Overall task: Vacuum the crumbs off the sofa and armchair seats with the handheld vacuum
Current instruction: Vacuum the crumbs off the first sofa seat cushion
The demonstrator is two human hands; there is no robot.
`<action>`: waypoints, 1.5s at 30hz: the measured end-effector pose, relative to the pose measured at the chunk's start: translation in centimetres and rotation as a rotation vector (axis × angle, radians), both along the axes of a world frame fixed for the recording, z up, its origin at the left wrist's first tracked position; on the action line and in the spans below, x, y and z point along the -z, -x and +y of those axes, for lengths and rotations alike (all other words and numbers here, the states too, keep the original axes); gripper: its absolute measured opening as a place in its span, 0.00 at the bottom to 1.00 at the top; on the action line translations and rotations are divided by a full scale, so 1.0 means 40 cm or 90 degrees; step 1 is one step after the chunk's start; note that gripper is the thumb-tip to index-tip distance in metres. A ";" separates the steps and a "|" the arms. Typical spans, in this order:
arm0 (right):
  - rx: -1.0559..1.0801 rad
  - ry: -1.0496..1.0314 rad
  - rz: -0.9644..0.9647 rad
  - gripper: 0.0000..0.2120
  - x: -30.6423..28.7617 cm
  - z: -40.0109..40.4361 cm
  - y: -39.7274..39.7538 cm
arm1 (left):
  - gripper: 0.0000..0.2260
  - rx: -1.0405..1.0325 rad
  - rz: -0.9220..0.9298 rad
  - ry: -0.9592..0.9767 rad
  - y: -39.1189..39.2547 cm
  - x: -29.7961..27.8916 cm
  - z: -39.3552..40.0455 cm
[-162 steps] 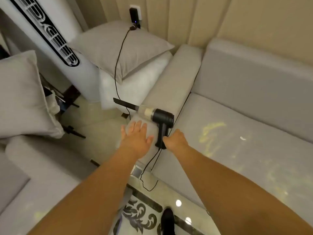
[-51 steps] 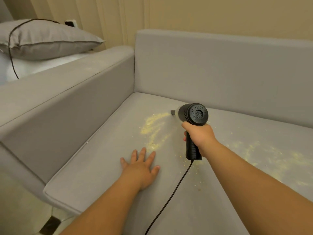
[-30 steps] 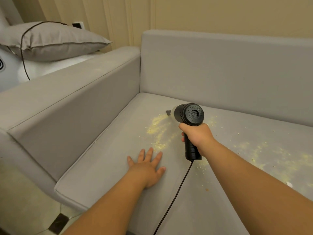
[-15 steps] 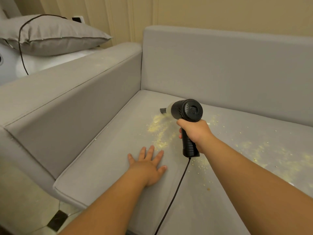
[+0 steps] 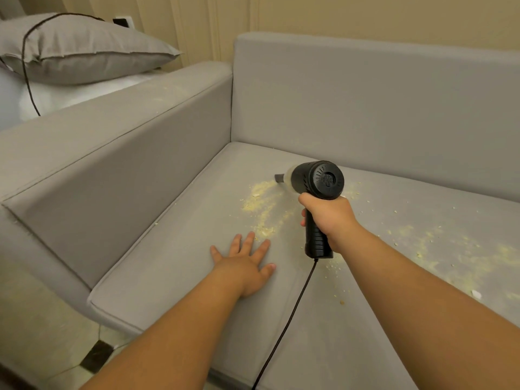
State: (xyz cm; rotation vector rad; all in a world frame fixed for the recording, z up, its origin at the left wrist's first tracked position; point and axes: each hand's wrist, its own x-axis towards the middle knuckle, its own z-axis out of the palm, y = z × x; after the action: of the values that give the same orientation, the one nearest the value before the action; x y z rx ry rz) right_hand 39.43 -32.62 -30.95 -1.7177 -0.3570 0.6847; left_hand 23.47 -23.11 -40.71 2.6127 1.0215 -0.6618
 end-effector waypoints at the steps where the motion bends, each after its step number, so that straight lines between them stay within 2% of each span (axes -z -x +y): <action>1: -0.002 -0.002 0.003 0.05 -0.002 0.000 0.002 | 0.30 0.001 0.002 -0.002 0.001 0.000 0.000; 6: 0.031 -0.007 -0.009 0.05 -0.001 -0.022 -0.010 | 0.30 0.005 0.003 -0.009 0.002 0.005 0.000; 16: -0.016 -0.008 -0.006 0.02 -0.002 0.006 0.047 | 0.30 0.001 -0.001 -0.008 0.001 0.000 -0.005; 36: -0.012 -0.027 0.066 0.04 -0.011 0.005 0.084 | 0.29 0.015 -0.031 -0.023 0.017 0.011 0.002; 45: -0.019 -0.011 0.054 0.04 -0.008 -0.005 0.099 | 0.30 -0.003 -0.038 -0.019 0.035 0.002 0.015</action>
State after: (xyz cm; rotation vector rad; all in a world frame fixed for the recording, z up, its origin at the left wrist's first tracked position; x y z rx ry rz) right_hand 35.48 -32.83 -30.62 -1.6639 -0.3281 0.7714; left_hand 22.06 -22.51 -40.81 2.6371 1.0279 -0.5690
